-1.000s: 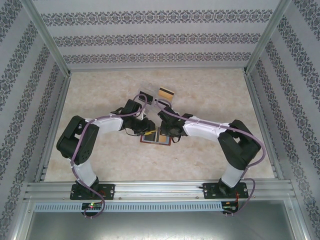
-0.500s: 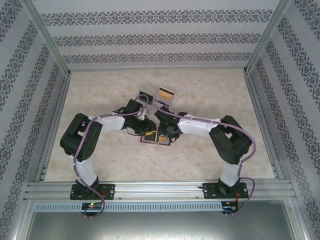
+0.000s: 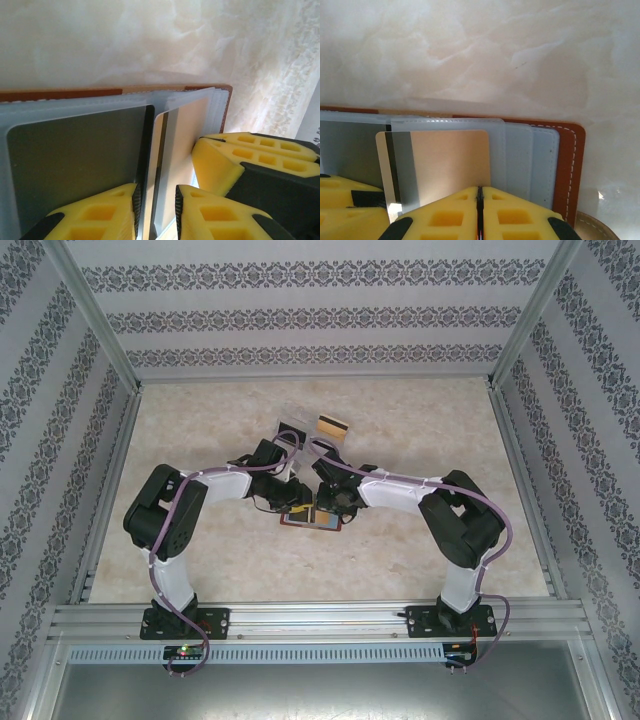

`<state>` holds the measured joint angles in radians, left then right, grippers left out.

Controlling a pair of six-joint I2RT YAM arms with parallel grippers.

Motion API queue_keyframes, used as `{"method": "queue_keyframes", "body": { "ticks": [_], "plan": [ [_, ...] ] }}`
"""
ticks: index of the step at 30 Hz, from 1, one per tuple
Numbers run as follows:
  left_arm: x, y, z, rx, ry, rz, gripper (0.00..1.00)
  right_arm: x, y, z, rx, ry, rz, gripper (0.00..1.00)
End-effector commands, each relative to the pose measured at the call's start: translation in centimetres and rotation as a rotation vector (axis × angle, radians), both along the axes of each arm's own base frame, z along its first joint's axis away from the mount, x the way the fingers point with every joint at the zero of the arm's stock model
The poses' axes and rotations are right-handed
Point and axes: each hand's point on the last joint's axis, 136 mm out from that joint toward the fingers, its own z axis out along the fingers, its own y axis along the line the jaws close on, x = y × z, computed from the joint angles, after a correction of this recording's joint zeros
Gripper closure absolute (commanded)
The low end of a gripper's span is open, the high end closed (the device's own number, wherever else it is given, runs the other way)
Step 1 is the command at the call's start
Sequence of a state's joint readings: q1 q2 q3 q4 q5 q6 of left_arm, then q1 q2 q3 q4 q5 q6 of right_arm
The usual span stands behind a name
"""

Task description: Take the credit cards out of the card holder

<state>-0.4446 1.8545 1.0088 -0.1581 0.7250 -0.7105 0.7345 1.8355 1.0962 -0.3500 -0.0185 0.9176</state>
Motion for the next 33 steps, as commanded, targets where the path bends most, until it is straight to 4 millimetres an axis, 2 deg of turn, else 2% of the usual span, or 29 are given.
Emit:
{"method": "queue_keyframes", "body": {
  "ticks": [1, 7, 17, 33],
  "plan": [
    [0.2, -0.1, -0.4, 0.002, 0.001, -0.024, 0.72, -1.6, -0.7, -1.7, -0.021, 0.068, 0.011, 0.89],
    [0.2, -0.9, 0.1, -0.056, 0.005, -0.036, 0.73, -1.6, -0.8, -1.7, -0.025, 0.067, 0.006, 0.89],
    [1.1, -1.7, 2.4, -0.216, -0.032, 0.001, 0.76, -1.6, -0.8, -2.1, -0.031, 0.079, -0.002, 0.89],
    [1.2, -0.8, 2.5, -0.187, -0.053, 0.029, 0.90, -1.7, -1.0, -2.3, -0.050, 0.084, -0.002, 0.90]
  ]
}}
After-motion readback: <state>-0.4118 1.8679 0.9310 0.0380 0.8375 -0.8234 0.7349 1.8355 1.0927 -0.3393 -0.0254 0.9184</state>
